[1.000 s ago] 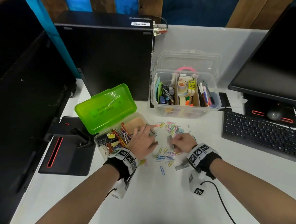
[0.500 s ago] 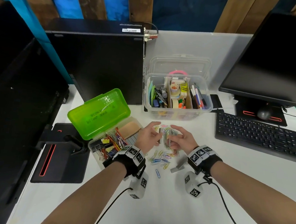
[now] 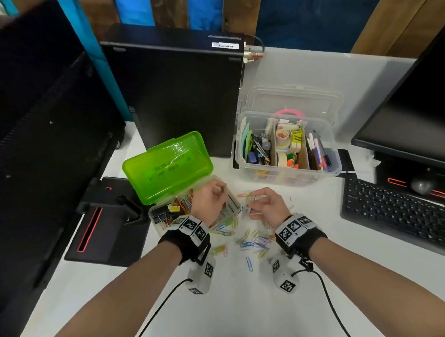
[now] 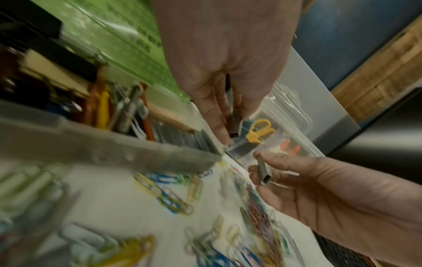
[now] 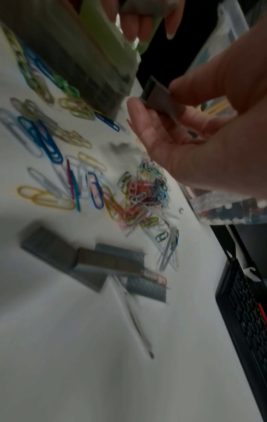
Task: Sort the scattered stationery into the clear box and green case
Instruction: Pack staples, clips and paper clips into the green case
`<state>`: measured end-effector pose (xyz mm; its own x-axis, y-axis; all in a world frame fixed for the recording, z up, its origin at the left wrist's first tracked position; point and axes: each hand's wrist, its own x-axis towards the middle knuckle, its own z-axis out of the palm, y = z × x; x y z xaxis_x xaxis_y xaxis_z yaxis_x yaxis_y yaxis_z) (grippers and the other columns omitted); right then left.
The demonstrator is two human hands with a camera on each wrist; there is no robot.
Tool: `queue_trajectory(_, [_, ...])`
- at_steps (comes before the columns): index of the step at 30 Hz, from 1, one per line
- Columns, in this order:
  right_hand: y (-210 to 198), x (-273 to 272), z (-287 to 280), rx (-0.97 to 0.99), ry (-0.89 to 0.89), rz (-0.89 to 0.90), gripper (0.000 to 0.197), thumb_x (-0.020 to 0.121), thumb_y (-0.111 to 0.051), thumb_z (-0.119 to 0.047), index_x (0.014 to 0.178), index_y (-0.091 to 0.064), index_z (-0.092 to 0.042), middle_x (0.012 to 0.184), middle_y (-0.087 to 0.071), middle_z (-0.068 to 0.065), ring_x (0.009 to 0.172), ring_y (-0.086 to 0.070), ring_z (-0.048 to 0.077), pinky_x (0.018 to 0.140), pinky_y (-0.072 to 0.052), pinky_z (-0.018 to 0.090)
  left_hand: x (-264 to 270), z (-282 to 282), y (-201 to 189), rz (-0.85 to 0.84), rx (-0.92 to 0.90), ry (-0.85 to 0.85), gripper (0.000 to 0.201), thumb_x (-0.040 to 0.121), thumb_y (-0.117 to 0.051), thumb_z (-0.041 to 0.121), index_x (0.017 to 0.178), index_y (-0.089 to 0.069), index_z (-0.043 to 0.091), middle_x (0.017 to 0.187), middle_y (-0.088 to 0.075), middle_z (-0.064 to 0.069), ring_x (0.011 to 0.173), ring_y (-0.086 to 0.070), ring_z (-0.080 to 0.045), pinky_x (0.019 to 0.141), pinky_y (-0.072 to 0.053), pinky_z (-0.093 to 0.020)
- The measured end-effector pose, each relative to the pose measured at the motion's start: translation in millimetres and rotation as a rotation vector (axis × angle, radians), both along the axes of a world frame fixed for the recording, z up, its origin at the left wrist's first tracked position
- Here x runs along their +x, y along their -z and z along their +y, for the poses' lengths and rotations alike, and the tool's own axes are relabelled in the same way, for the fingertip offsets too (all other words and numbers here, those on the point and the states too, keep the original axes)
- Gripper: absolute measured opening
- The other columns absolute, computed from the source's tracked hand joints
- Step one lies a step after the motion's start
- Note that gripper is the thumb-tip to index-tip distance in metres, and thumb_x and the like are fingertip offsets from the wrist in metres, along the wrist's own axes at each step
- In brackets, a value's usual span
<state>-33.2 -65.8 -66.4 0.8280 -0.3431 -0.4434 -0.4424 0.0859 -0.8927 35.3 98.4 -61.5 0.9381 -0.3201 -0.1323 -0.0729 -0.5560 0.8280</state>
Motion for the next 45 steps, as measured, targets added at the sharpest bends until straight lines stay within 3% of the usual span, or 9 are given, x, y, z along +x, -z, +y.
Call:
queue_trajectory(5, [-0.8,23.3,20.4,-0.254,-0.161,-0.046,0.02,0.082,-0.07,-0.006,0.084,-0.058,-0.022,0.077,-0.066,0.012,0.065,-0.062,0.018,0.062,-0.052,0.027,9.0,20.4,-1.8,0.013,0.118,-0.084,0.016,0.091,-0.059,0.019,0.107,-0.061,0.016,0.091,-0.069,-0.001,0.074,-0.064,-0.014,0.06,-0.05,-0.017])
queue_trajectory(8, [-2.1,39.0,32.8,-0.441,-0.217,-0.067,0.016,0.08,-0.072,-0.01,0.089,-0.061,-0.018,0.072,-0.063,0.003,0.064,-0.06,0.017,0.063,-0.049,0.022,11.0,23.8,1.7,0.014,0.143,-0.117,0.018,0.089,-0.061,0.015,0.108,-0.063,0.014,0.097,-0.07,-0.004,0.088,-0.065,-0.019,0.077,-0.053,-0.028])
queue_trajectory(13, [-1.7,53.1,50.6,-0.906,-0.542,-0.068,0.016,0.081,-0.062,-0.008,0.097,-0.062,-0.011,0.094,-0.062,0.009,0.089,-0.059,0.028,0.073,-0.043,0.029,10.4,21.2,6.9,-0.01,0.154,-0.098,0.016,0.089,-0.06,0.011,0.104,-0.066,0.009,0.098,-0.07,-0.006,0.089,-0.065,-0.02,0.079,-0.051,-0.026])
queue_trajectory(16, [-1.5,54.1,50.6,-1.038,-0.708,-0.01,0.022,0.083,-0.055,-0.006,0.104,-0.06,-0.012,0.104,-0.058,0.01,0.096,-0.057,0.031,0.079,-0.045,0.034,9.7,16.7,5.1,-0.026,0.193,-0.051,0.015,0.089,-0.06,0.011,0.102,-0.066,0.006,0.098,-0.07,-0.01,0.09,-0.066,-0.023,0.076,-0.047,-0.024])
queue_trajectory(21, [-1.8,52.3,47.6,-1.05,-0.802,0.05,0.034,0.085,-0.058,-0.008,0.119,-0.059,-0.013,0.11,-0.051,0.013,0.101,-0.056,0.032,0.083,-0.045,0.034,10.5,15.7,5.4,-0.023,0.217,-0.04,0.015,0.089,-0.062,0.012,0.102,-0.066,0.006,0.099,-0.07,-0.01,0.09,-0.065,-0.022,0.072,-0.043,-0.019])
queue_trajectory(31, [-3.3,43.3,47.4,-1.009,-0.763,0.008,0.042,0.081,-0.058,-0.003,0.121,-0.052,-0.015,0.111,-0.052,0.01,0.099,-0.056,0.03,0.078,-0.043,0.031,12.0,18.7,10.9,0.007,0.24,-0.047,0.02,0.086,-0.063,0.012,0.105,-0.066,0.007,0.099,-0.07,-0.008,0.093,-0.064,-0.022,0.075,-0.042,-0.021])
queue_trajectory(36, [-2.3,45.7,45.5,-1.05,-0.815,0.04,0.037,0.085,-0.056,-0.007,0.121,-0.057,-0.013,0.105,-0.047,0.011,0.098,-0.056,0.032,0.074,-0.04,0.03,11.9,15.7,14.8,-0.02,0.254,-0.013,0.02,0.087,-0.061,0.013,0.105,-0.065,0.007,0.099,-0.071,-0.011,0.094,-0.065,-0.027,0.085,-0.051,-0.033])
queue_trajectory(39, [-1.9,45.0,42.1,-1.005,-0.755,0.016,0.032,0.088,-0.052,-0.007,0.119,-0.06,-0.013,0.098,-0.045,0.009,0.096,-0.056,0.031,0.076,-0.041,0.03,11.7,10.6,15.8,-0.031,0.276,0.023,0.017,0.086,-0.061,0.014,0.101,-0.065,0.006,0.097,-0.07,-0.012,0.091,-0.065,-0.028,0.083,-0.052,-0.036])
queue_trajectory(45, [-1.2,38.5,30.9,-0.914,-0.541,-0.008,0.026,0.089,-0.055,-0.008,0.113,-0.063,-0.014,0.104,-0.051,0.011,0.09,-0.059,0.025,0.082,-0.049,0.034,10.4,-4.0,19.4,0.01,0.295,-0.002,0.016,0.08,-0.065,0.013,0.095,-0.066,0.01,0.102,-0.065,-0.008,0.09,-0.063,-0.024,0.077,-0.046,-0.027])
